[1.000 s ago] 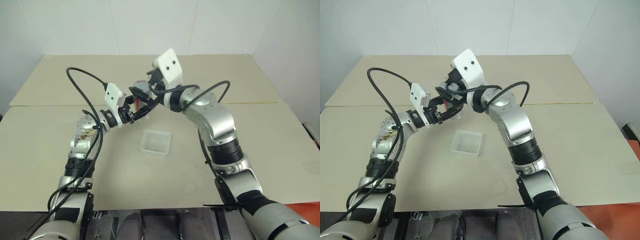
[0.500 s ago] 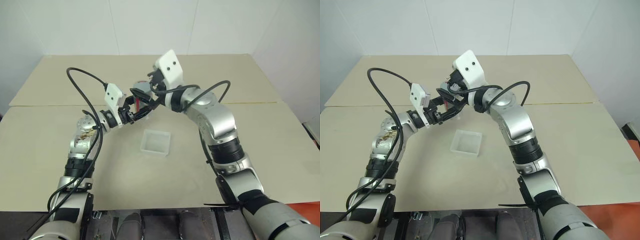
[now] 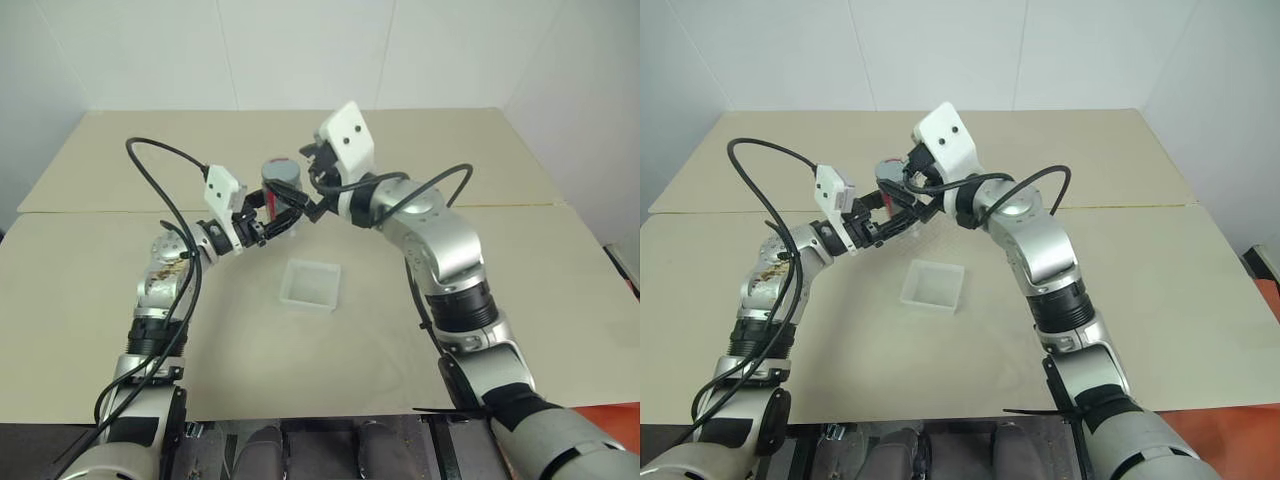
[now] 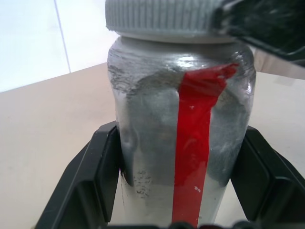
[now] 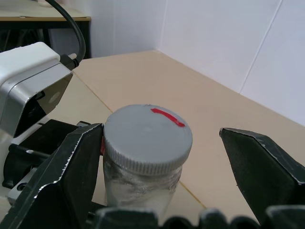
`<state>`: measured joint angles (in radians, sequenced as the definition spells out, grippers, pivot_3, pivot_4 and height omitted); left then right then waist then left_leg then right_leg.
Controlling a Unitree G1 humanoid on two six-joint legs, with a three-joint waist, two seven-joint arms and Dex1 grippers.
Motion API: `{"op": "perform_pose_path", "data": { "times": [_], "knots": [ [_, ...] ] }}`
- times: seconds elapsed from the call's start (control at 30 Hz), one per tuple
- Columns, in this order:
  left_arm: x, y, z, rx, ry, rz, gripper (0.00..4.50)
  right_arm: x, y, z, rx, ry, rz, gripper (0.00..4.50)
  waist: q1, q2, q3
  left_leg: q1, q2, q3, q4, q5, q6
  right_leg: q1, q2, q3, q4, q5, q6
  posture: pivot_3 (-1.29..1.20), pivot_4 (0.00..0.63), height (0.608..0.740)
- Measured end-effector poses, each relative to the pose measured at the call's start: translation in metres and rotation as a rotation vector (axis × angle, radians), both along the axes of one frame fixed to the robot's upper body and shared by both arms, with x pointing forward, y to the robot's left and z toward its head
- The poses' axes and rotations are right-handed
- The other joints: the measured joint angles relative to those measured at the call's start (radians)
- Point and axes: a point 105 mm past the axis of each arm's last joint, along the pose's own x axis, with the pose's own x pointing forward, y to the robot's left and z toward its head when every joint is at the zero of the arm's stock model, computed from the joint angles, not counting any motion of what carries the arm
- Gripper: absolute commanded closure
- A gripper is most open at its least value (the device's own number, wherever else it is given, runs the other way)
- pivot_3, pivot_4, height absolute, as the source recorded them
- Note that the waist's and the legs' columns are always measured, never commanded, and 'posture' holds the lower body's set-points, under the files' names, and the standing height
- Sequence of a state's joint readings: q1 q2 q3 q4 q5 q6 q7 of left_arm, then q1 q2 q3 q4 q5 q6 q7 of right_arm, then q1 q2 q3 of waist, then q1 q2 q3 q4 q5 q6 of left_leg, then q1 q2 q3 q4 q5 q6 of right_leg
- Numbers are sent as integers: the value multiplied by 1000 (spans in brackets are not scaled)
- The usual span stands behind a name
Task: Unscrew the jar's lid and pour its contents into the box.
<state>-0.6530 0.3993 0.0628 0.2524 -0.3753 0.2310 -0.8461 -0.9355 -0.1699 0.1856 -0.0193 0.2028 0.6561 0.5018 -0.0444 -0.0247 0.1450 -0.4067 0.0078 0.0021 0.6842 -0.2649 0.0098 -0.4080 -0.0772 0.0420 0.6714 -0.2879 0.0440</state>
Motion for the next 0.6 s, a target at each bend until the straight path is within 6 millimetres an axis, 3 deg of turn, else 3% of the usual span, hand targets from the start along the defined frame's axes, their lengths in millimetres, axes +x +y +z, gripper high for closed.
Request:
{"op": "perform_pose_path", "data": {
  "times": [0.6],
  "knots": [
    [-3,3,-4,-17,20,11,1600,-2,-7,-1,0,4,-3,60,0,0,0,0,0,0,0,0,0,0,0,0,0,0,0,0,150,740]
  ]
}}
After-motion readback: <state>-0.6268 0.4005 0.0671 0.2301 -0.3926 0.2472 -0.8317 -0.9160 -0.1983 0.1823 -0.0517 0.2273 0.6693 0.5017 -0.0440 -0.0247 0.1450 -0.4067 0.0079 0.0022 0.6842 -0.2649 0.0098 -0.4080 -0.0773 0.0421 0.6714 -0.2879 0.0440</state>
